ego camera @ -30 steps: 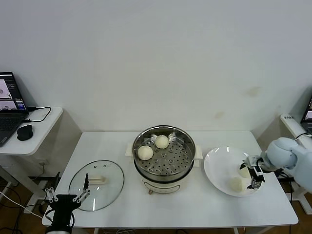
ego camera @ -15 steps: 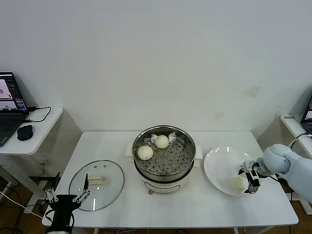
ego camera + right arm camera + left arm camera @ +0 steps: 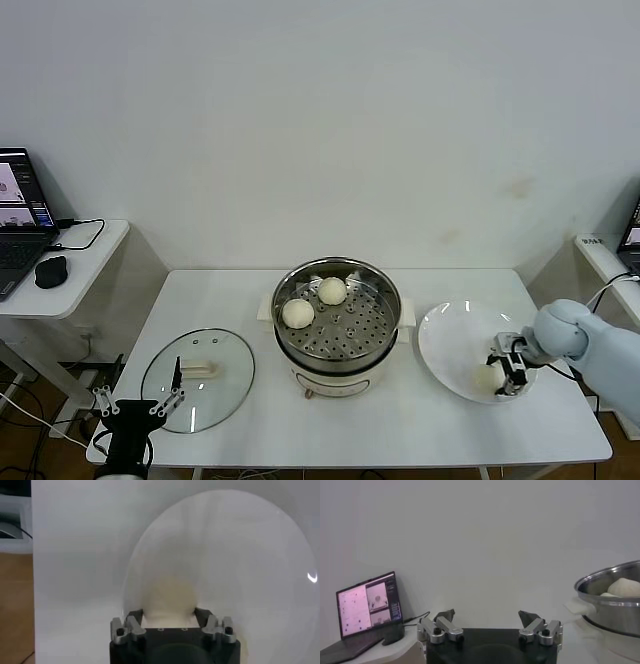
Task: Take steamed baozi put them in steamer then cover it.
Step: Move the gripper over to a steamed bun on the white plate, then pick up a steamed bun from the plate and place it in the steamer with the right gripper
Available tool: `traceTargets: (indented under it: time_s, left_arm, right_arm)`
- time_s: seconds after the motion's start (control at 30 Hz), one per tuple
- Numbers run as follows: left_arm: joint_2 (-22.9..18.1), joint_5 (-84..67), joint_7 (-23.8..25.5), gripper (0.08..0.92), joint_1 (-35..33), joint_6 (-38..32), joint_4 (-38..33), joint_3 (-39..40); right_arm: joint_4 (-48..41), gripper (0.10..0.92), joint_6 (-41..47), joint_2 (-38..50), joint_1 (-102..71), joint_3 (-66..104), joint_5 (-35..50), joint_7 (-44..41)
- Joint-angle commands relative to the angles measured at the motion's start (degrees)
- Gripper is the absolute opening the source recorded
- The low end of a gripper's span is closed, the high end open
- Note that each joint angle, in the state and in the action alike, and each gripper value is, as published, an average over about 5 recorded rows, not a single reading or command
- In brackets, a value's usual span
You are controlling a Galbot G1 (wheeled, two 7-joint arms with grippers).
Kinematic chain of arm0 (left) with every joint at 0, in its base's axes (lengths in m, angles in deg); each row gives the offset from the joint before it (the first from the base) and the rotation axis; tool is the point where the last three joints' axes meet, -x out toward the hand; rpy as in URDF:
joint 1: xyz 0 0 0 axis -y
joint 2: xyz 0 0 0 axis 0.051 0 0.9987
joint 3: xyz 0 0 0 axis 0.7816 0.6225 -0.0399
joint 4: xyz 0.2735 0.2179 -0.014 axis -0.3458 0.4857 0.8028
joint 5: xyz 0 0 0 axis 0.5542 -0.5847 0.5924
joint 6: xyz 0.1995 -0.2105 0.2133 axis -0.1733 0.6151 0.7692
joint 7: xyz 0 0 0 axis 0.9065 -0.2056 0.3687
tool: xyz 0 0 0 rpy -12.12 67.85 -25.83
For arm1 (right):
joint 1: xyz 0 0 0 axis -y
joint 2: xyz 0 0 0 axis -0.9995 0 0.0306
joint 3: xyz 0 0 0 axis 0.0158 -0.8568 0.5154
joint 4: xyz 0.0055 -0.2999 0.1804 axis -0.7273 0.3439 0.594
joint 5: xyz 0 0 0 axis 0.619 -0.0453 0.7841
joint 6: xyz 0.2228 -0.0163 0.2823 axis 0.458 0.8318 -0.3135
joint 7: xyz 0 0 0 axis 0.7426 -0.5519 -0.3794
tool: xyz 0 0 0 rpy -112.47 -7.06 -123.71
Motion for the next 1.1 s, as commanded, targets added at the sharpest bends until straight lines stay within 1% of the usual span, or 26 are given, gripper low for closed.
traceTargets:
  time_s: [0.03, 0.3, 0.67, 0.77, 0.9, 1.1]
  left_arm:
    - [0.0, 0.02, -0.02, 0.823, 0.01, -0.04, -0.05, 0.01]
    - [0.07, 0.0, 0.05, 0.823, 0.16, -0.09, 0.02, 0.23]
    - [0.53, -0.04, 0.08, 0.823, 0.5, -0.08, -0.5, 0.6]
    - [0.72, -0.04, 0.1, 0.823, 0.7, -0.07, -0.55, 0.74]
    - [0.83, -0.04, 0.14, 0.823, 0.94, 0.0, -0.67, 0.87]
    - [0.85, -0.16, 0.15, 0.823, 0.97, 0.04, -0.75, 0.47]
  right_arm:
    - [-0.17, 0.622, 0.02, -0.23, 0.46, 0.19, -0.04, -0.2]
    - [2.02, 0.603, 0.49, 1.74, 5.13, 0.86, 2.64, -1.7]
    - [6.27, 0.602, 1.72, 4.35, 29.44, -10.73, 12.69, -4.24]
    - [6.33, 0.602, 1.76, 2.42, 38.43, -16.11, 15.17, -4.4]
    - [5.95, 0.602, 1.58, -2.61, 48.76, -22.27, 18.21, -4.12]
    - [7.32, 0.602, 0.51, -13.11, 54.5, -27.68, 23.01, -2.02]
